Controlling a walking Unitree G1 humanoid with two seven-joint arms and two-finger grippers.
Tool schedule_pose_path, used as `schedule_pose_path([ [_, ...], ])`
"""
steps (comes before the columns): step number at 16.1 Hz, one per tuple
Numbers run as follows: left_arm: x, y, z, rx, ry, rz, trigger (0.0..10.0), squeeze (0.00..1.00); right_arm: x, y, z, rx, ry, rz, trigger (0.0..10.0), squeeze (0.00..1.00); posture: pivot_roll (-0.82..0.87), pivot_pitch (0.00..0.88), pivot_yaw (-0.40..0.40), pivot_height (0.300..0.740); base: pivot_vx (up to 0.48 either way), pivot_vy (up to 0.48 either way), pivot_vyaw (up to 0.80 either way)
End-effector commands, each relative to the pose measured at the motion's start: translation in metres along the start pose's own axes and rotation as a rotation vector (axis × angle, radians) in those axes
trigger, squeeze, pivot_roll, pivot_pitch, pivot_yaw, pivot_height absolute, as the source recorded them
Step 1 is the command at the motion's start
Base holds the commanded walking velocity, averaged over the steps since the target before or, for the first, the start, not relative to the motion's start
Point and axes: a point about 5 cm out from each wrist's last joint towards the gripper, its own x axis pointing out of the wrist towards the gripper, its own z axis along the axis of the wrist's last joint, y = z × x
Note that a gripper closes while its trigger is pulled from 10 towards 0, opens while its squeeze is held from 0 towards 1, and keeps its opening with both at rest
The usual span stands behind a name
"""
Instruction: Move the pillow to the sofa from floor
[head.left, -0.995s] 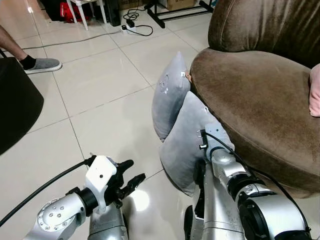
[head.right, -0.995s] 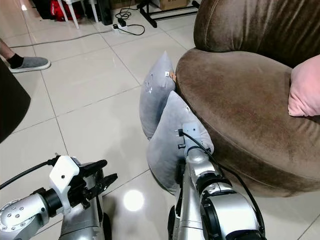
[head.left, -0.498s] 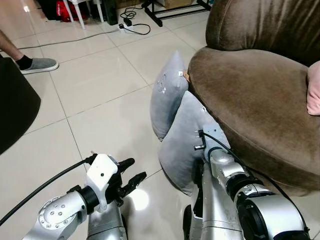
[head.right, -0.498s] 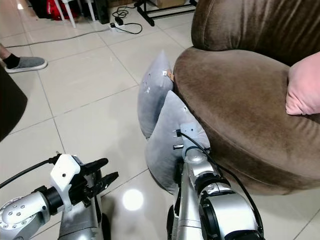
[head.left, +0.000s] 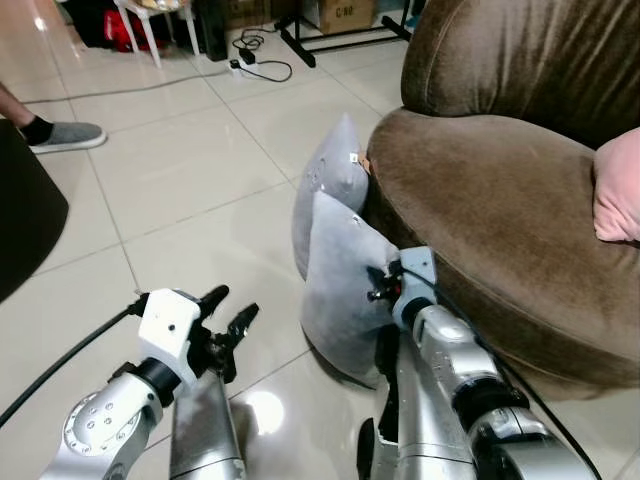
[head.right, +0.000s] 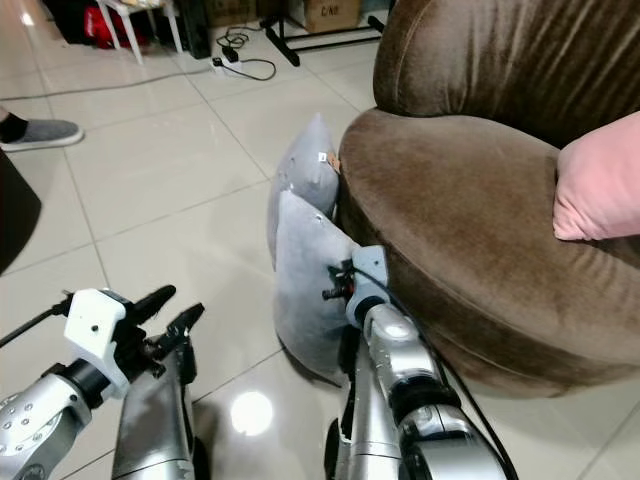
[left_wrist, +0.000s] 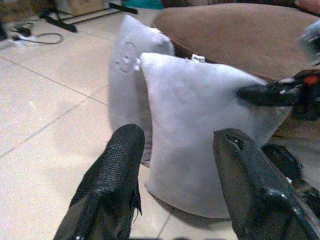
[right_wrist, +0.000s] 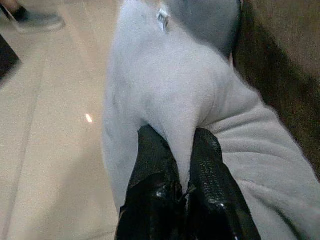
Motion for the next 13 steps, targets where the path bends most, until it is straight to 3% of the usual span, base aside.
schedule_pose_path([
  [1,0.002,0.004,-0.001,0.011,-0.007,0.037,10.0,0.0,-0.004,0.005,0.029,0.001,-0.123,0.039,0.0,0.0,0.0,0.0,-0.027,0.43,0.0,0.0,0.0],
  [3,0.006,0.011,0.004,0.033,-0.053,0.123,10.0,0.0,-0.026,0.015,0.063,0.056,-0.295,0.067,0.0,0.0,-0.01,0.0,-0.025,0.43,0.0,0.0,0.0],
  [4,0.008,0.018,0.009,0.043,-0.089,0.2,10.0,0.0,-0.04,0.02,0.082,0.067,-0.374,0.086,10.0,0.0,-0.01,0.0,-0.026,0.43,0.0,0.0,0.0],
  [7,0.014,0.029,0.018,0.051,-0.146,0.301,10.0,0.0,-0.057,0.024,0.101,0.061,-0.431,0.06,10.0,0.0,-0.01,0.0,-0.031,0.44,0.0,0.0,0.0],
  [11,0.02,0.03,0.049,0.086,-0.248,0.304,10.0,0.0,-0.07,0.022,0.124,0.098,-0.472,-0.011,10.0,0.0,-0.01,0.0,-0.034,0.48,0.0,0.0,0.0],
  [13,0.023,0.029,0.05,0.093,-0.247,0.311,10.0,0.0,-0.071,0.024,0.134,0.09,-0.47,-0.019,10.0,0.0,0.0,0.0,-0.043,0.505,0.0,0.0,0.0],
])
